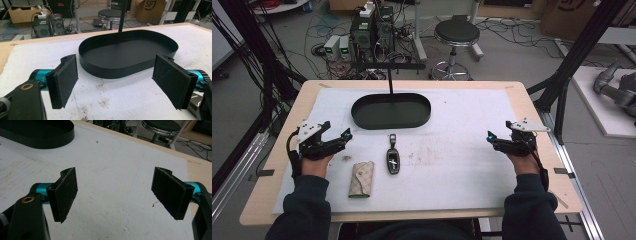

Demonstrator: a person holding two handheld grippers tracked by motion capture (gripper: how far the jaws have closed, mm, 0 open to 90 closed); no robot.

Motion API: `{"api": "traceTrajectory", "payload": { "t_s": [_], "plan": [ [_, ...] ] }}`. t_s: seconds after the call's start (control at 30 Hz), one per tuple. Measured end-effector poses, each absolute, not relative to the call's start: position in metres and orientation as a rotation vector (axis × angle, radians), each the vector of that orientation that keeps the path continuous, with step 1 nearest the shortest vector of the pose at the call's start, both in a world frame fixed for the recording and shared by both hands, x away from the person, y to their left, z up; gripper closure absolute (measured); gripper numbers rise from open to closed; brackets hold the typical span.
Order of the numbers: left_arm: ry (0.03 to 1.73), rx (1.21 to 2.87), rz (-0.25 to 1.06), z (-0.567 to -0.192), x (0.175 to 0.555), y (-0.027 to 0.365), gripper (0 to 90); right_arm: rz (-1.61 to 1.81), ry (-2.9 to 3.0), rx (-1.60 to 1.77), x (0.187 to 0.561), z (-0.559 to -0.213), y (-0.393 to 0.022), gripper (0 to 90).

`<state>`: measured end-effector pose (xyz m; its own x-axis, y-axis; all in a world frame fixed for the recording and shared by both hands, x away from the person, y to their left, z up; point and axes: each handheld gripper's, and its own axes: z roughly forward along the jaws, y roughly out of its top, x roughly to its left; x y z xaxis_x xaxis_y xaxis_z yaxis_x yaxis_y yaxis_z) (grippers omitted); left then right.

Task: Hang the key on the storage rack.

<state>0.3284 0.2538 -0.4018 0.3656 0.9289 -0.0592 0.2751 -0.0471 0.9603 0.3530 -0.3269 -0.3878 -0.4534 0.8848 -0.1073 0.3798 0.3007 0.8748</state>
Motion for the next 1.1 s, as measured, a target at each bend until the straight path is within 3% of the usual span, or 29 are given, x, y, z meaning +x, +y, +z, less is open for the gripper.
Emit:
{"api": "traceTrajectory", "payload": {
  "t_s": [0.53,0.77,1.1],
  "plan": [
    [1.103,1.604,0.709,-0.394,0.331,0.231,20.1,1.125,1.959,1.128,0.349,-0.387,-0.334,21.5],
    [1.108,1.735,0.544,-0.402,0.342,0.200,20.3,1.081,1.975,1.116,0.345,-0.389,-0.329,21.6],
    [1.063,1.854,0.456,-0.409,0.342,0.156,26.5,1.083,1.969,1.118,0.343,-0.389,-0.327,21.7]
  ]
}}
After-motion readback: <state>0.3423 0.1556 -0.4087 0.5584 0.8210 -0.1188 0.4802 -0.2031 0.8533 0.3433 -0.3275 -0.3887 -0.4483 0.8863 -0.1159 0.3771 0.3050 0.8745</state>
